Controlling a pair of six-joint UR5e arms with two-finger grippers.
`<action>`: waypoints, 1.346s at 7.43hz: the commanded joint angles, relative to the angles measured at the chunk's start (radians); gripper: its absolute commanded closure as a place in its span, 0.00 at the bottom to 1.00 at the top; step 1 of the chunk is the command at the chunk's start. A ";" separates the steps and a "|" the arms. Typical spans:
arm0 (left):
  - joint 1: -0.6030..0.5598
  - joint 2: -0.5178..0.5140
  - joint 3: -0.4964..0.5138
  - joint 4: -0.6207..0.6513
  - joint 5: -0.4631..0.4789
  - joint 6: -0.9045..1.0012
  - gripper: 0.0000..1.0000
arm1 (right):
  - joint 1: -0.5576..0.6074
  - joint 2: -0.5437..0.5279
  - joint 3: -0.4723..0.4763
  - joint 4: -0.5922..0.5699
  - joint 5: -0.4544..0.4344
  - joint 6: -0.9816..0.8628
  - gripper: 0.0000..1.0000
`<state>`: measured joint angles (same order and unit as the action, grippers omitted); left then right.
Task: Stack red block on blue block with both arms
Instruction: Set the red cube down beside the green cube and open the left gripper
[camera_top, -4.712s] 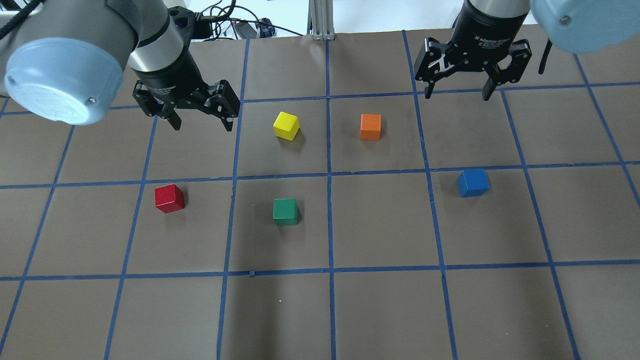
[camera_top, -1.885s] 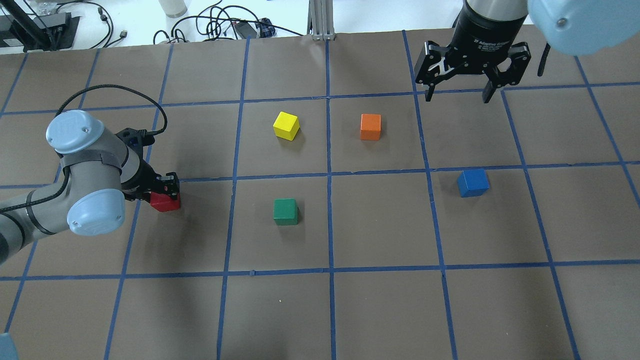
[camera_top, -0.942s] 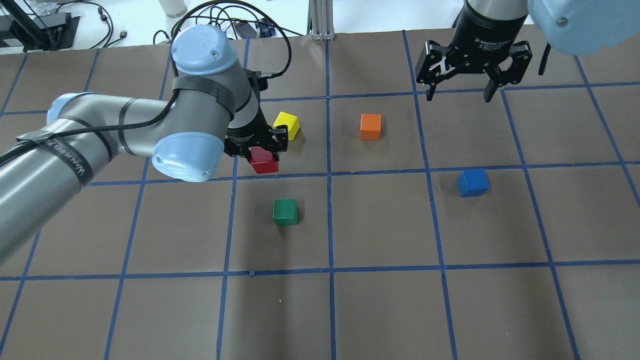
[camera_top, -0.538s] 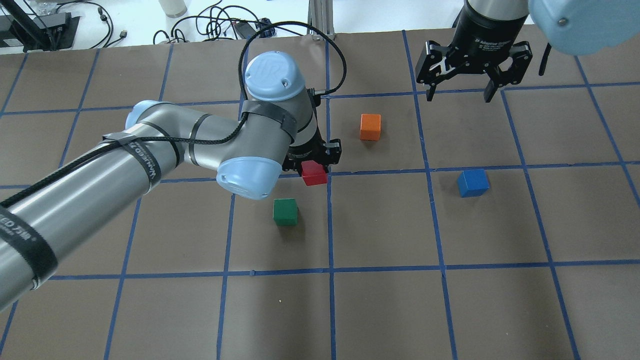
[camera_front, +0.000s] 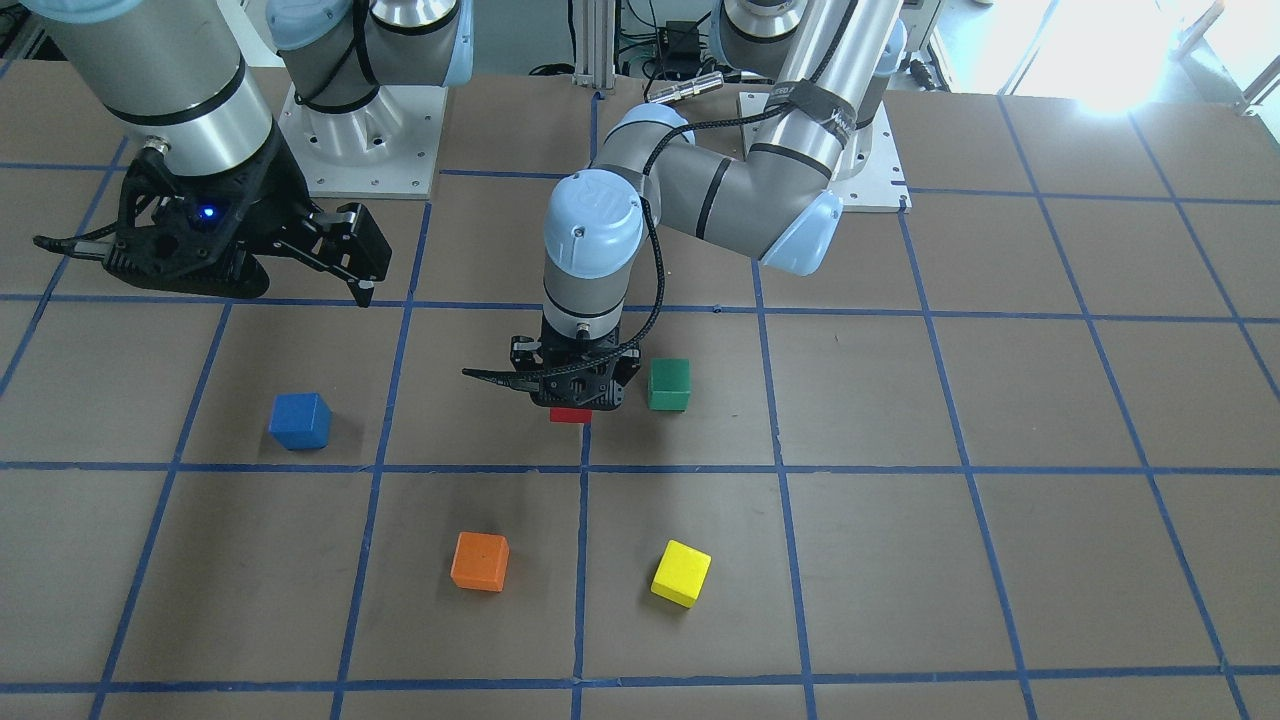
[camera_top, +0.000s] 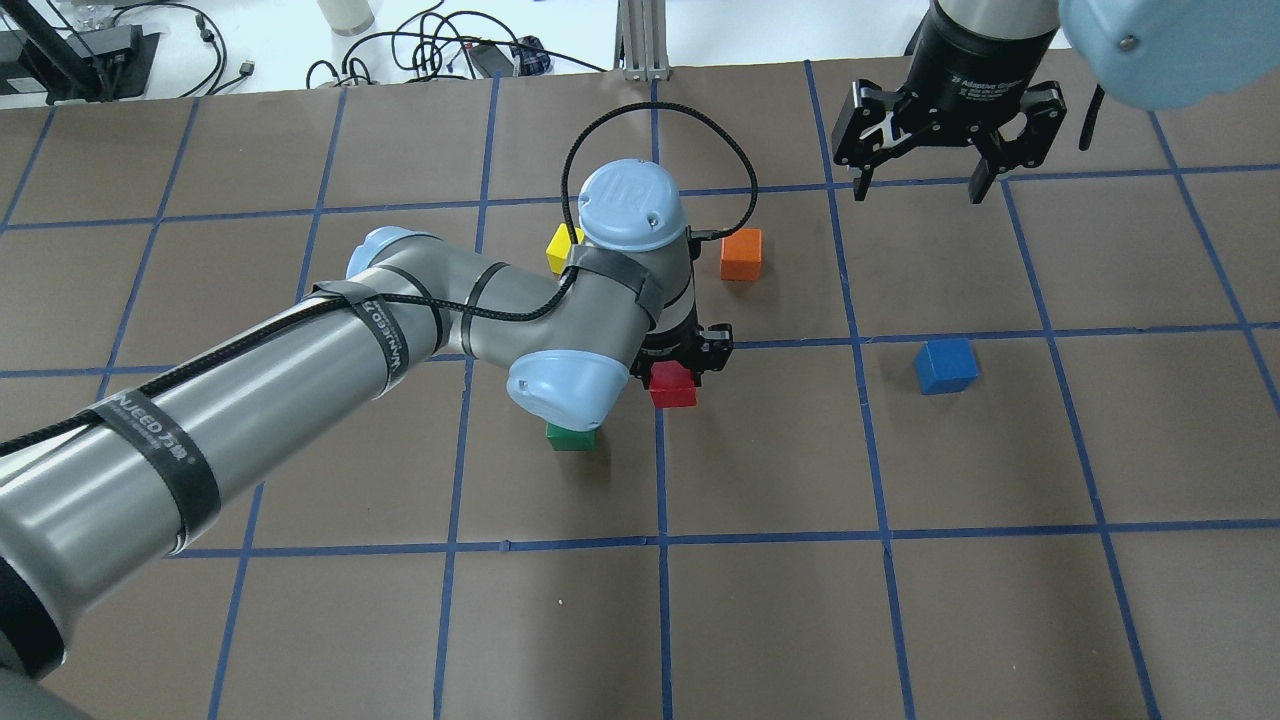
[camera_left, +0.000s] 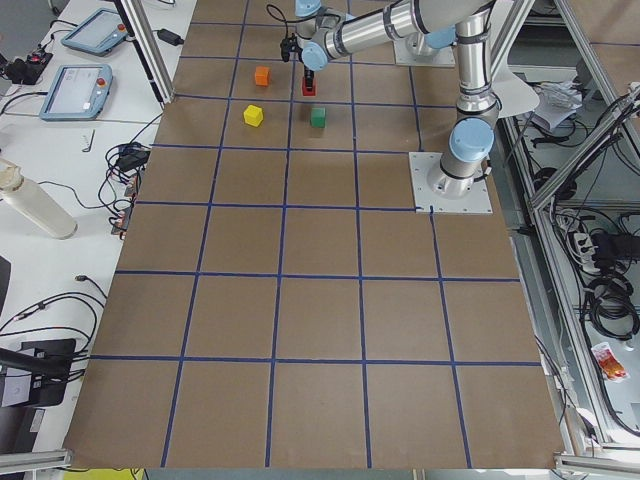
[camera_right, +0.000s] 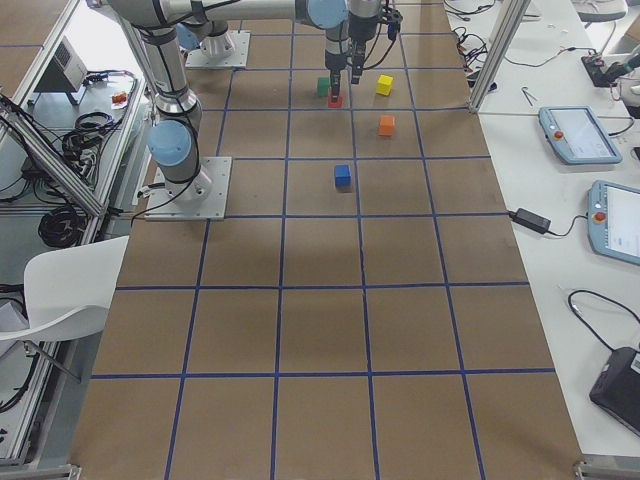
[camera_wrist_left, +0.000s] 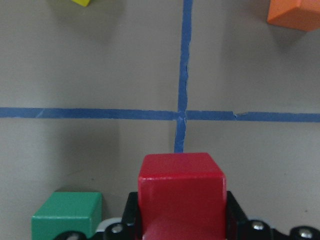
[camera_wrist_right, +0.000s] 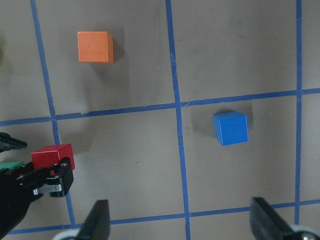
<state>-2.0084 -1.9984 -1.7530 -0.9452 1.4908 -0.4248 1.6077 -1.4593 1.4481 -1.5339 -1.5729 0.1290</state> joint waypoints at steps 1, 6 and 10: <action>-0.013 -0.025 0.006 0.000 0.000 0.000 0.31 | 0.000 0.000 0.000 0.000 -0.001 -0.003 0.00; 0.067 0.061 0.114 -0.169 0.008 0.023 0.00 | 0.015 0.004 0.000 0.003 0.011 0.011 0.00; 0.400 0.194 0.167 -0.400 0.016 0.307 0.00 | 0.171 0.032 0.130 -0.120 0.013 0.332 0.00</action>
<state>-1.7221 -1.8500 -1.5910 -1.2718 1.5031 -0.2268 1.7109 -1.4458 1.5269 -1.5810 -1.5589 0.3369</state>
